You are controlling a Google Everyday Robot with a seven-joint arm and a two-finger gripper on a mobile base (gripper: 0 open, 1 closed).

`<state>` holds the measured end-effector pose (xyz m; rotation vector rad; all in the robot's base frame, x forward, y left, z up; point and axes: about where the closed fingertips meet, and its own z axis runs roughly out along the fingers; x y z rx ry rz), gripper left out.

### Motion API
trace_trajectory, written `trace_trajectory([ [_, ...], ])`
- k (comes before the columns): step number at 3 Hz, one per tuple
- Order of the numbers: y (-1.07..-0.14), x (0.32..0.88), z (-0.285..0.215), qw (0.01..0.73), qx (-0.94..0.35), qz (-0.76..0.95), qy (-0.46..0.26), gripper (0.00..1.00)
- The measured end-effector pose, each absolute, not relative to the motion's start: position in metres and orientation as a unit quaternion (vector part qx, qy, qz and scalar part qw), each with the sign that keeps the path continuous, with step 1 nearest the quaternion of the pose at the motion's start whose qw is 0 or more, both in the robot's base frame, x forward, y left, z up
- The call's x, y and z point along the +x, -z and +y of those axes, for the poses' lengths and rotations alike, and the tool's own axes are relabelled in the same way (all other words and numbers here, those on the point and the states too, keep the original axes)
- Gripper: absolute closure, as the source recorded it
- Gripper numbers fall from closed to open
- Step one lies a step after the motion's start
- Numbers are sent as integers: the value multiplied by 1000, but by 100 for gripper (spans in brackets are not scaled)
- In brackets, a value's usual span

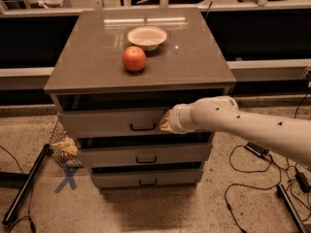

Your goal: Close top drawer

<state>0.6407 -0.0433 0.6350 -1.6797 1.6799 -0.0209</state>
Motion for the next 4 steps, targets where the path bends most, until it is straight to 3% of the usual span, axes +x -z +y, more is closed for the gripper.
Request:
trace_trajectory([
  [1,-635,641,-43,374,-656,656,8,62],
  [2,-633,634,-51,349,-675,650,-1,85],
  [3,-666,638,-92,339,-688,642,-12,100],
  [4,-688,621,-154,308,-716,627,-11,100],
])
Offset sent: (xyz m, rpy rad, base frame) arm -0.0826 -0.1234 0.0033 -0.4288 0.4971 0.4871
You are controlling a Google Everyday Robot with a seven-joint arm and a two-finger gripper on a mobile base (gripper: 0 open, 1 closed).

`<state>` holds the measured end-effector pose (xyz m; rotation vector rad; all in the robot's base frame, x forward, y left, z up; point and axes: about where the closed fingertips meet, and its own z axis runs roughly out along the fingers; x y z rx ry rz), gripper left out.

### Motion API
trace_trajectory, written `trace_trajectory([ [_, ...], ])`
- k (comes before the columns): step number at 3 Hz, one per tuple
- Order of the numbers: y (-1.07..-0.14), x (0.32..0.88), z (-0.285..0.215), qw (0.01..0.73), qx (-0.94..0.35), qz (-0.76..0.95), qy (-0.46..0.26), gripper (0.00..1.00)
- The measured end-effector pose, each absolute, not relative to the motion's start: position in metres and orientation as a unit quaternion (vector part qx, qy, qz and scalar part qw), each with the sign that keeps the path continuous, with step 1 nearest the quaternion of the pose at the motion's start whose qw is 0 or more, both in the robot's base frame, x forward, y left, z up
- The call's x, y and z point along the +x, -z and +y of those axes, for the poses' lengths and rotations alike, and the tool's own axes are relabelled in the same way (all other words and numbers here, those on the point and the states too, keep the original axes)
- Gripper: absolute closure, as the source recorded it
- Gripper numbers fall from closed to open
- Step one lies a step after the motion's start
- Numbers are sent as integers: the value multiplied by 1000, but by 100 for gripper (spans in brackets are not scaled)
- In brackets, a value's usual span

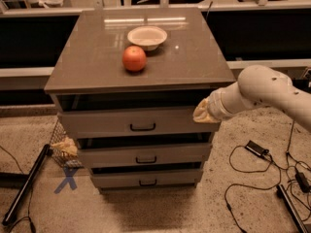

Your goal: Close top drawer

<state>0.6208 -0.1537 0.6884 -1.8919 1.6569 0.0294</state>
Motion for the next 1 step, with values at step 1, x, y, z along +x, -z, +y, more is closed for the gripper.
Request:
trace_trajectory([
  [1,-698,588,-196,285,-734,615,-49,100],
])
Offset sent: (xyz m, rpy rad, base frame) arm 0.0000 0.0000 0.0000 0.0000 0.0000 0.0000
